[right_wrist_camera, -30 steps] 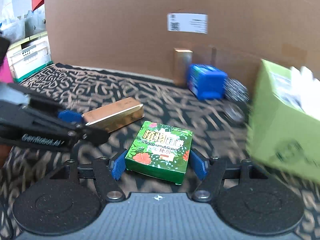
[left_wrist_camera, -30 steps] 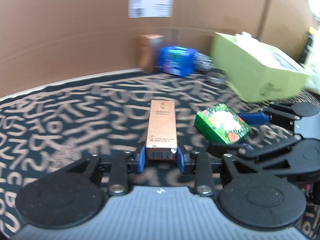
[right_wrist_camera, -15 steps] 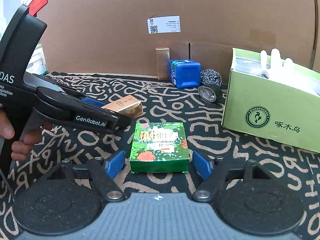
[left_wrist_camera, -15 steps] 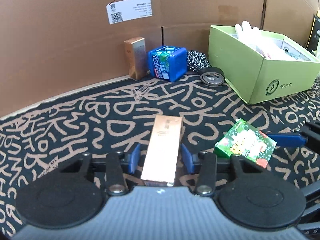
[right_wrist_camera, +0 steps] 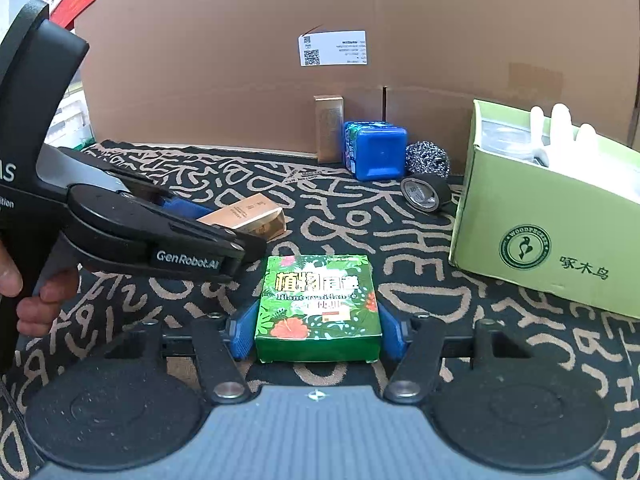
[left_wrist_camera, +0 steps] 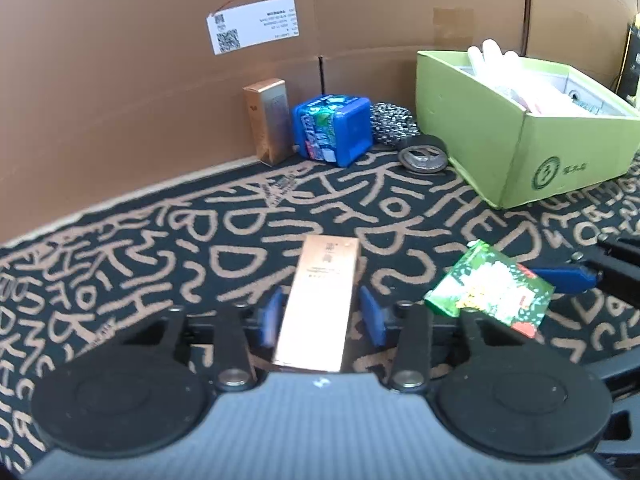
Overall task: Organize objects
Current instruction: 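Carry the tan box and green floral box over the shoebox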
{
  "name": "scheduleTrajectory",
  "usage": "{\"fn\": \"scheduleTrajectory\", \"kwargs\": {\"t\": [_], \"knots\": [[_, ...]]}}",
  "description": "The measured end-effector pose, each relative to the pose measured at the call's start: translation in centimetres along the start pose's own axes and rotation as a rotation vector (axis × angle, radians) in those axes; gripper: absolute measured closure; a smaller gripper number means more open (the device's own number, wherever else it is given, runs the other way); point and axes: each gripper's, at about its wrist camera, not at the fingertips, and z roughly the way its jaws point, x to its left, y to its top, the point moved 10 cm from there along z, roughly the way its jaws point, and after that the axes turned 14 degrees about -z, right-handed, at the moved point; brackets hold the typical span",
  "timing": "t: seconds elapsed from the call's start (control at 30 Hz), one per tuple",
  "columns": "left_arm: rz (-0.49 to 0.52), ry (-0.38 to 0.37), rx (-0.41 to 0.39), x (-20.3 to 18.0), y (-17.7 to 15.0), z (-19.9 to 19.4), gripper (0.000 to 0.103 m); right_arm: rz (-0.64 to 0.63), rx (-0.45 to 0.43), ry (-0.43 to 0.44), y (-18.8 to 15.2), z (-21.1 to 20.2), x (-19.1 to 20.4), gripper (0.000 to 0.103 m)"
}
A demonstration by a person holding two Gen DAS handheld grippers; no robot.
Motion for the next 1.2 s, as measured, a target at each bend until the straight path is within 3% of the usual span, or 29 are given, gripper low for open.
{"fn": "scheduleTrajectory", "kwargs": {"t": [0.13, 0.27, 0.37, 0.57, 0.77, 0.97, 1.2], "knots": [[0.009, 0.013, 0.006, -0.6, -0.1, -0.2, 0.072, 0.018, -0.004, 0.002, -0.4, -0.5, -0.2, 0.039], [-0.016, -0.087, 0.033, -2.5, 0.3, -1.3, 0.072, 0.053, -0.013, -0.026, -1.3, -2.1, -1.7, 0.039], [0.024, -0.135, -0.004, -5.1, 1.7, -2.6, 0.072, 0.079, -0.048, -0.074, -1.4, -4.3, -3.7, 0.039], [0.080, -0.266, -0.057, -12.1, 5.4, -4.5, 0.072, 0.118, -0.149, -0.230, -0.3, -9.7, -9.6, 0.039], [0.100, -0.316, -0.107, -19.2, 8.9, -3.7, 0.072, 0.128, -0.181, -0.405, -0.2, -12.9, -16.1, 0.039], [0.103, -0.319, -0.118, -24.4, 11.3, -0.9, 0.072, 0.139, -0.159, -0.516, -0.5, -12.4, -21.8, 0.038], [0.062, -0.297, -0.115, -26.7, 13.5, 2.7, 0.072, 0.136, -0.138, -0.562, -0.2, -10.1, -26.7, 0.038]]}}
